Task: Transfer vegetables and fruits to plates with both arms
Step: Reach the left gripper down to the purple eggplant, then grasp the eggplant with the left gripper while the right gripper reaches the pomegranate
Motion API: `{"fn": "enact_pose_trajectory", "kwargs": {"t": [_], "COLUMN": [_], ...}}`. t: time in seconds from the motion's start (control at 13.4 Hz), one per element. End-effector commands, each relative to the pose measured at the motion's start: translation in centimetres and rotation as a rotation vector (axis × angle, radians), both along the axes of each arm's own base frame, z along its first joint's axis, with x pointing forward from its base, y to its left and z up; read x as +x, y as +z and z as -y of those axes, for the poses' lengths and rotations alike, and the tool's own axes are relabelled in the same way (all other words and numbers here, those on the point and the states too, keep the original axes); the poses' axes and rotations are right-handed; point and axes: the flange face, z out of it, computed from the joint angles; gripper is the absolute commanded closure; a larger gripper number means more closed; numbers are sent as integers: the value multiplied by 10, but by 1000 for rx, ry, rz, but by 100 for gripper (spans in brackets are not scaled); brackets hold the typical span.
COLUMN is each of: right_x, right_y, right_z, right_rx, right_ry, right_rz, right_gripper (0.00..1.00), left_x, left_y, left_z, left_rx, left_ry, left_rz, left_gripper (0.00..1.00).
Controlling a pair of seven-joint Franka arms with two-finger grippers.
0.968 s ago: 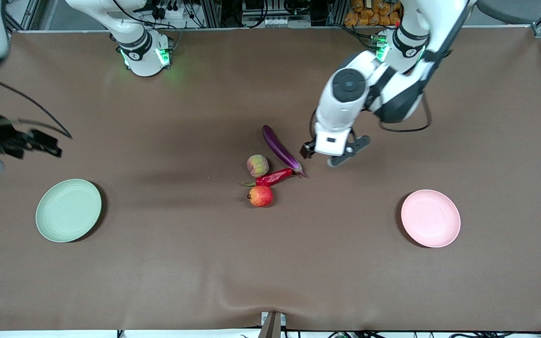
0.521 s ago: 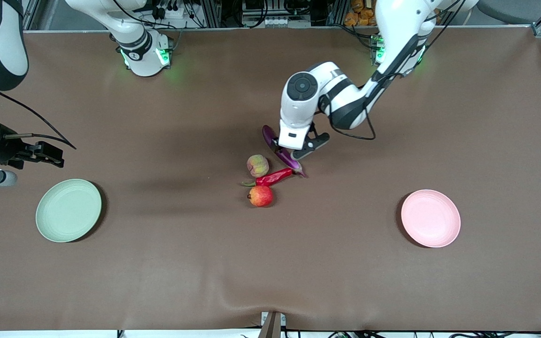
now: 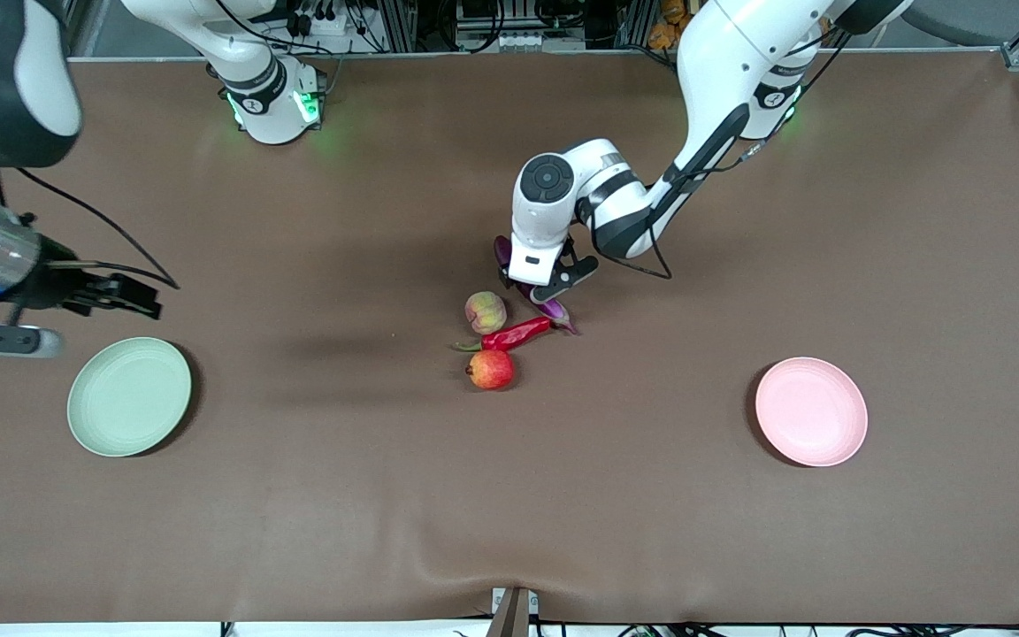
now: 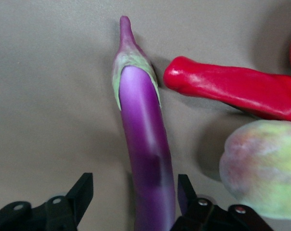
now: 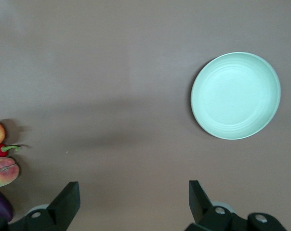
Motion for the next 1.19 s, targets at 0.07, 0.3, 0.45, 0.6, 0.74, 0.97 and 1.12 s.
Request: {"fn": "enact_pose_trajectory", "kwargs": {"t": [0.07, 0.3, 0.45, 0.6, 0.74, 0.97, 1.12], "right_x": [10, 3, 1, -1, -2, 3, 12], "right_y": [-25, -47, -62, -76, -93, -110, -125], "right_z": [-67, -136, -159, -191, -214, -210, -192], "right_rx": [0, -18, -29, -10, 62, 56, 45], "right_ry": [-110, -223, -264, -264, -294, -296, -317], "right_rz": [-4, -17, -33, -23, -58, -85, -102], "right_gripper": [0, 0, 0, 0, 0, 0, 0], "left_x": [12, 15, 15, 16, 16, 18, 24], "left_y": [-6, -15, -18, -21, -24, -21, 11], "left_z": [9, 12, 11, 9, 8, 3, -15], "left_rx": [-9, -13, -9, -2, 0, 17, 86], "left_ry": [14, 19, 15, 8, 13, 17, 35], "left_rz": [21, 9, 12, 15, 10, 9, 25], "left_gripper": [24, 24, 25, 32, 47, 100, 100]}}
